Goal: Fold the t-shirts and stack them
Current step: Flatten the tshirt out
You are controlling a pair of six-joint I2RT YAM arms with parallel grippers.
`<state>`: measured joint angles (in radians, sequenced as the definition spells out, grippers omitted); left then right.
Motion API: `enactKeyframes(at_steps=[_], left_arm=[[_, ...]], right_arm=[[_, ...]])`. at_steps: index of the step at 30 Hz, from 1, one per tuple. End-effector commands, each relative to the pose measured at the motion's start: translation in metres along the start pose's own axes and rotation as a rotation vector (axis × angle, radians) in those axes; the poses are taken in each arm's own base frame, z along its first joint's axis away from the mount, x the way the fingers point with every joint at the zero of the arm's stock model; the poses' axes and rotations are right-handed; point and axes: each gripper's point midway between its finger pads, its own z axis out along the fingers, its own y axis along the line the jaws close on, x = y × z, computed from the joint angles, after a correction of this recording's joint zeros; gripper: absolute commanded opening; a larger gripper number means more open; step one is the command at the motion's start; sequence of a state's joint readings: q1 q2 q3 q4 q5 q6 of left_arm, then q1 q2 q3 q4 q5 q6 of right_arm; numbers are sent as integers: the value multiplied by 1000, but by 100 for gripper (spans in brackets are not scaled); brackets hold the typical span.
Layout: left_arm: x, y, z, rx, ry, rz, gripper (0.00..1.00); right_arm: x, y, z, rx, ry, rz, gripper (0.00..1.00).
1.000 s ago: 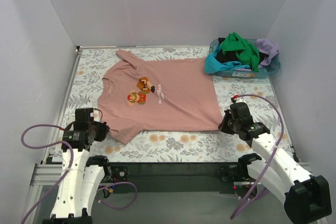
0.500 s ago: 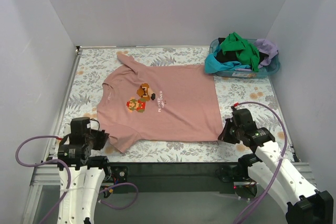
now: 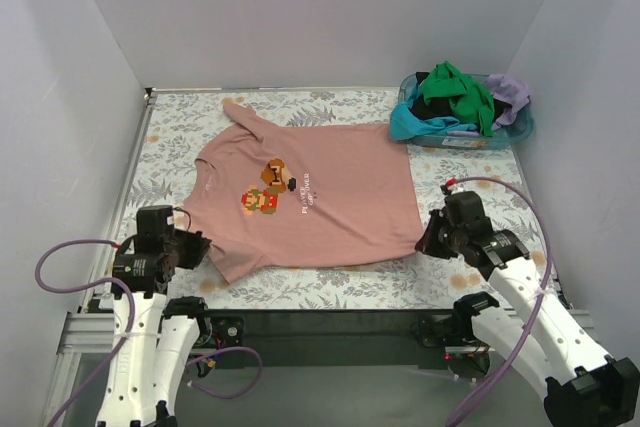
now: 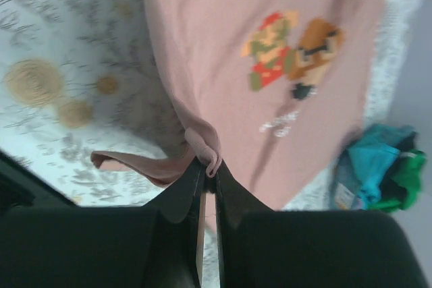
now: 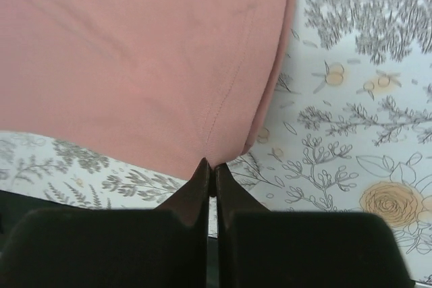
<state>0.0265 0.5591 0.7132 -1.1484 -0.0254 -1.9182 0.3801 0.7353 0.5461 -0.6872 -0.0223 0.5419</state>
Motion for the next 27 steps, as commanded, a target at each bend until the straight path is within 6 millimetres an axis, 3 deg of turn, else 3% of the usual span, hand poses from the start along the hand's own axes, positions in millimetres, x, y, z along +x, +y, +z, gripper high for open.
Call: enactKeyframes(at_steps=[1,2,3,5,6,9,10,11,12,13,14,16,17,20,21,22,25,27], left_arm=[[-24,-58,-42,209,-98,6,0],[-31,-70,-53,254,-124,2,0],[-41,-96,-82,352,-168,-4,0],[-57,-129,-119,490,-242,-1,0],[-67,-153,-154,594,-285,9,0],[-79,-184,-213,755,-351,21,0],[-83,-197,-250,839,-382,20,0],[-91,-204,-267,875,-431,31,0],[-94,-210,-288,922,-462,38,0],[-100,-217,-296,926,-481,34,0],[-106,-221,-338,1008,-544,42,0],[-109,-230,-370,1072,-591,72,0],[-112,-237,-409,1148,-632,76,0],[-114,-241,-456,1217,-713,141,0],[-117,-242,-484,1271,-764,152,0],[-119,-242,-498,1303,-796,145,0],[-123,-246,-516,1364,-854,147,0],[-129,-260,-499,1327,-857,160,0]], right_arm=[[-67,36,-39,-85,-212,-75,1],[-80,41,-49,-92,-261,-85,1],[-94,49,-59,-114,-313,-107,1],[-130,73,-98,-177,-446,-130,1],[-156,90,-134,-220,-552,-145,1],[-187,112,-188,-277,-694,-187,1],[-195,118,-207,-297,-735,-195,1],[-208,132,-249,-349,-826,-209,1],[-212,137,-267,-367,-864,-223,1],[-216,142,-288,-385,-908,-242,1],[-221,149,-324,-422,-982,-254,1],[-218,161,-360,-489,-1041,-305,1],[-217,166,-393,-527,-1104,-319,1],[-208,173,-432,-592,-1168,-368,1],[-205,173,-451,-606,-1204,-374,1],[-204,174,-458,-611,-1219,-380,1],[-202,175,-466,-622,-1229,-388,1],[-205,176,-455,-609,-1206,-390,1]])
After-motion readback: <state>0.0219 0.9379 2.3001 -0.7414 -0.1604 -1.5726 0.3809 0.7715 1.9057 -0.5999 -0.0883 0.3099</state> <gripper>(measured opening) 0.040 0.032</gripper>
